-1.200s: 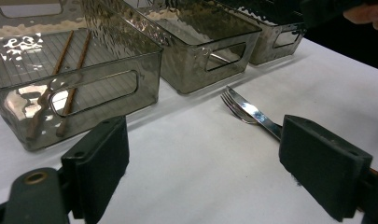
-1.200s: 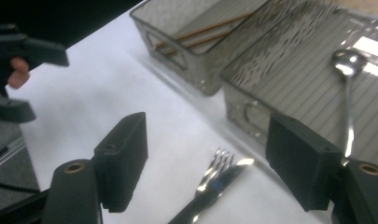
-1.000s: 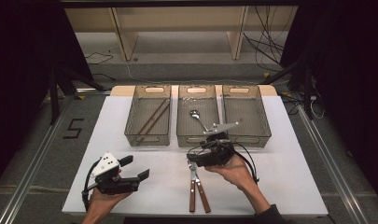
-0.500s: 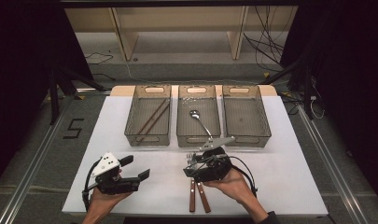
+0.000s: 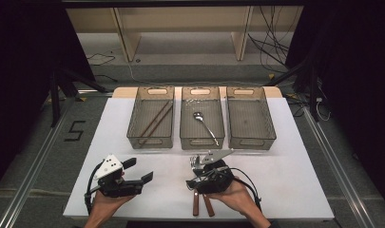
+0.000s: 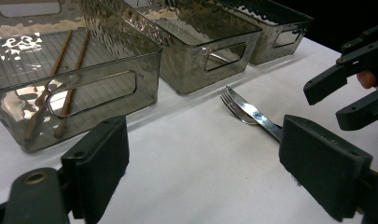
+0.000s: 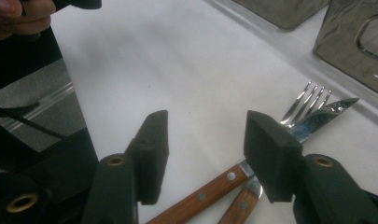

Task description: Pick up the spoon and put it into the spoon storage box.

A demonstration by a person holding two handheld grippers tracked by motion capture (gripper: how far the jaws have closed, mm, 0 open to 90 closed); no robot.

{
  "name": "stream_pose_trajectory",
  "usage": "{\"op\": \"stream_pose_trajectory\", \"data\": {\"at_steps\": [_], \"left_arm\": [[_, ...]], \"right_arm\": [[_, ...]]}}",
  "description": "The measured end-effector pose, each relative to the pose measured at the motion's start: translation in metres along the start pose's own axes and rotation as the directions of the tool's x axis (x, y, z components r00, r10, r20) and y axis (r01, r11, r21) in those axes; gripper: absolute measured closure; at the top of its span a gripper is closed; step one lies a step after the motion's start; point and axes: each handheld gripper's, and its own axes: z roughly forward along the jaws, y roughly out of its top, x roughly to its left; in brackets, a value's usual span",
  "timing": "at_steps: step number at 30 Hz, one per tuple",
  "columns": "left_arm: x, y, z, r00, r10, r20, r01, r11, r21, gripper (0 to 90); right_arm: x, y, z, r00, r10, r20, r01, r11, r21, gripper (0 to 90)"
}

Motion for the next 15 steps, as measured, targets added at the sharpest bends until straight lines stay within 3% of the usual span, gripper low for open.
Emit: {"op": "stream_pose_trajectory", "data": {"at_steps": [15], "left_arm": [[0.001, -0.001, -0.002, 1.0000, -0.008, 0.000, 0.008, 0.9999, -0.006, 15.8]], "right_arm": [[0.014, -0.007, 0.012, 0.9989, -0.036, -0.030, 0.037, 0.999, 0.036, 66.0]]}}
